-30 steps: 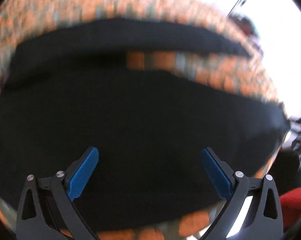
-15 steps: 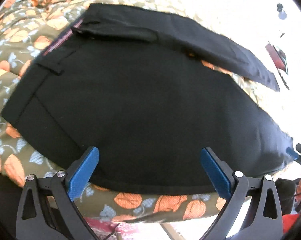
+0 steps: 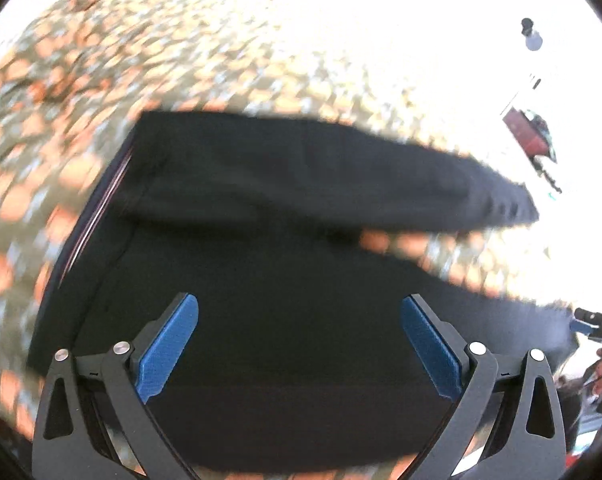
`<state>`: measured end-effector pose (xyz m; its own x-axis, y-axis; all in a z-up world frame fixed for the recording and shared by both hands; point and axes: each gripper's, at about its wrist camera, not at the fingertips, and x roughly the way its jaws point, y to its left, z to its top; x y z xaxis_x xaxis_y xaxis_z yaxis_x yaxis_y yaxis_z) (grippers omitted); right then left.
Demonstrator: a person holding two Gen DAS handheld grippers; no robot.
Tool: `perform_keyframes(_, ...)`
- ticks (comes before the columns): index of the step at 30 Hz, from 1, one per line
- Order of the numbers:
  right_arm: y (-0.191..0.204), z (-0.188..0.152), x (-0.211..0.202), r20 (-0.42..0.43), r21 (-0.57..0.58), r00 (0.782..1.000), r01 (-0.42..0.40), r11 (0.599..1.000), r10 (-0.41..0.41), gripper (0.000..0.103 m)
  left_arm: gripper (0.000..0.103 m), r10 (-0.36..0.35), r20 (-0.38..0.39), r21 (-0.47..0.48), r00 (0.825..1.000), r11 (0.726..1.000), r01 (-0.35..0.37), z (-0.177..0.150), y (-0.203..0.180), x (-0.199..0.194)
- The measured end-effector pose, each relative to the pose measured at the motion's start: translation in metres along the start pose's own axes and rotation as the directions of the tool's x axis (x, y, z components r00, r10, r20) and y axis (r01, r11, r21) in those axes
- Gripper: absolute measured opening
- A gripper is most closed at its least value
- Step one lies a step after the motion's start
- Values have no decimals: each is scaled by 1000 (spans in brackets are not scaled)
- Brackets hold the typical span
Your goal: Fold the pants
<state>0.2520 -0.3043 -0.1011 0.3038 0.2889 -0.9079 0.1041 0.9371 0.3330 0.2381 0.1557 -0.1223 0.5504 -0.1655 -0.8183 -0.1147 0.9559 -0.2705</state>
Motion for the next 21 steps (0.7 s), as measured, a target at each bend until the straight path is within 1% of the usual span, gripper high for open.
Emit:
perform_keyframes(1,22,18,-5,11,-22,998,-66,998,66,84,102,-15,24,-1,1000,1000,15,16,-4,8)
perform_keyframes(2,38,30,-6,11,-42,994,-111,993,112,85,102,-15,42,-1,999,1000,15,28,-6,15)
perform_keyframes(3,56,43,-6,5,-68,987,-162,984,163,86,102,5,62,-12,998,1000,-5,43,-6,28)
perform_keyframes(4,87,61,2,-15,-104,974,-226,969,225,87,102,18,65,-23,998,1000,-16,50,-3,36)
perform_keyframes(5,107,71,9,-30,-127,965,-263,956,261,87,102,30,65,-45,997,999,-27,58,1,47)
perform_keyframes(6,136,86,22,-51,-155,952,-307,939,302,87,102,41,60,-74,997,997,-36,64,9,62)
perform_keyframes(7,156,94,34,-68,-173,943,-332,927,325,89,102,50,57,-87,997,995,-45,66,15,71)
perform_keyframes(8,182,105,54,-106,-203,927,-373,905,359,92,102,66,53,-95,996,994,-61,65,20,80)
perform_keyframes(9,207,115,80,-156,-237,909,-415,879,387,92,102,100,39,-100,994,990,-96,63,27,94)
perform_keyframes(12,251,126,146,-199,-295,890,-453,841,409,92,102,151,11,-101,988,984,-149,52,40,118)
perform_keyframes(13,259,126,161,-224,-309,885,-461,832,408,92,102,162,21,-95,987,983,-159,48,41,121)
perform_keyframes(14,265,128,184,-261,-329,883,-461,824,390,92,102,176,43,-74,984,982,-172,44,40,123)
perform_keyframes(15,266,132,204,-281,-362,892,-439,822,353,92,102,189,63,-50,980,981,-186,40,38,124)
perform_keyframes(16,260,137,212,-283,-382,901,-421,823,330,92,102,200,77,-28,977,980,-198,37,35,125)
perform_keyframes(17,249,146,221,-260,-410,919,-382,829,295,92,102,205,85,-18,975,979,-204,35,33,126)
perform_keyframes(18,234,157,223,-228,-422,933,-352,836,278,92,102,206,94,-13,974,978,-206,33,33,126)
perform_keyframes(19,207,175,225,-190,-414,945,-324,851,267,92,102,202,105,-14,974,979,-202,30,34,127)
perform_keyframes(20,182,192,224,-165,-395,951,-306,866,261,91,102,197,112,-17,974,980,-196,28,35,127)
perform_keyframes(21,146,214,221,-116,-361,962,-271,892,245,91,102,191,117,-19,975,982,-190,27,37,127)
